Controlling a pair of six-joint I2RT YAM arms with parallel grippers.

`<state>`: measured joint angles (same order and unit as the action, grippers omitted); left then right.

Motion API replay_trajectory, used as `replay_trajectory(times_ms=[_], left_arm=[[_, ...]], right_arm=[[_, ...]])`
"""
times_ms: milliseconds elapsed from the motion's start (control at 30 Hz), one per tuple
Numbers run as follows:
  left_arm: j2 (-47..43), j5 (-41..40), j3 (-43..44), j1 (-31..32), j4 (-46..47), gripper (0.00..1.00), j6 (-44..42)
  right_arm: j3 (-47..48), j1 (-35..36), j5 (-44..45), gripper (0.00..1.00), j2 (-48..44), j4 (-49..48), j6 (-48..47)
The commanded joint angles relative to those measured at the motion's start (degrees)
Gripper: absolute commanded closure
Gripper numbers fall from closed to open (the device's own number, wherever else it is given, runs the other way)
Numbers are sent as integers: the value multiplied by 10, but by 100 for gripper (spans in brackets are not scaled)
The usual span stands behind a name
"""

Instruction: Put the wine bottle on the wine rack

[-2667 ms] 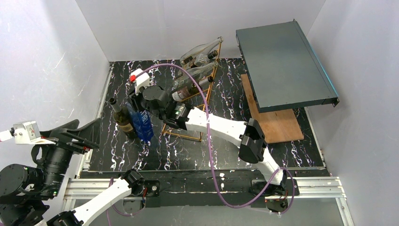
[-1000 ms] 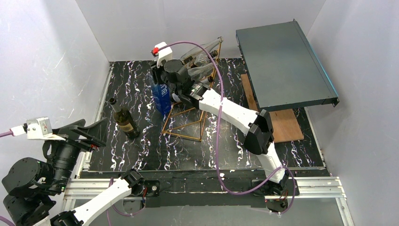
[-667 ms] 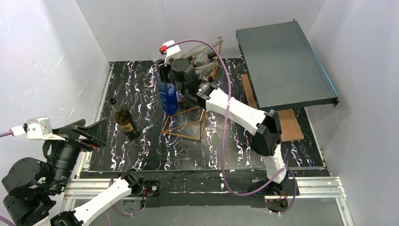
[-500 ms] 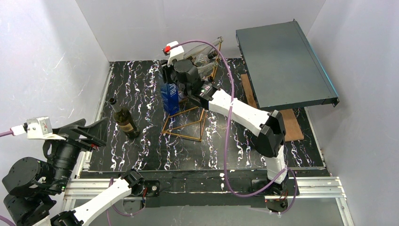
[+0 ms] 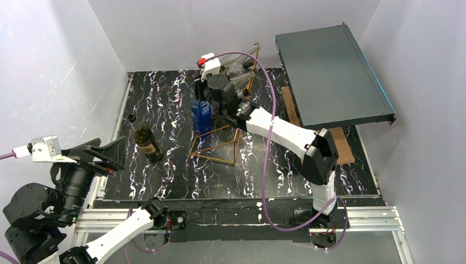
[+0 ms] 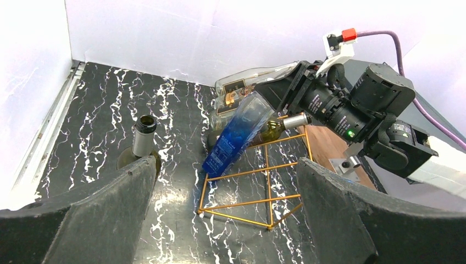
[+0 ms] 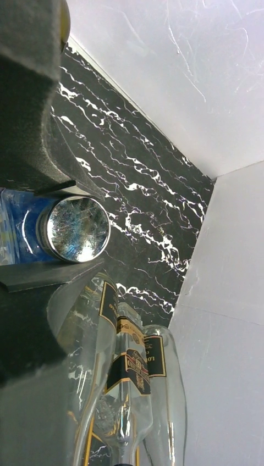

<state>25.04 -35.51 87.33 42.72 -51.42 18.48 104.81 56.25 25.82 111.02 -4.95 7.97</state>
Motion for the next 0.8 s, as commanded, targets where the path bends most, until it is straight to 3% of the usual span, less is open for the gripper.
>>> replay_trajectory(times_ms=[0,300,767], left_arm=[[22,0,-1,2,12,1,4],[24,1,0,2,13,1,3],[27,7,-7,2,18,1,7]], right_arm=[[-12,-17,-17,99,-80,-161,23],[-144,-48,-147,99,-131,-249,26],[-365,-82,-171,99,-222,-377,62]])
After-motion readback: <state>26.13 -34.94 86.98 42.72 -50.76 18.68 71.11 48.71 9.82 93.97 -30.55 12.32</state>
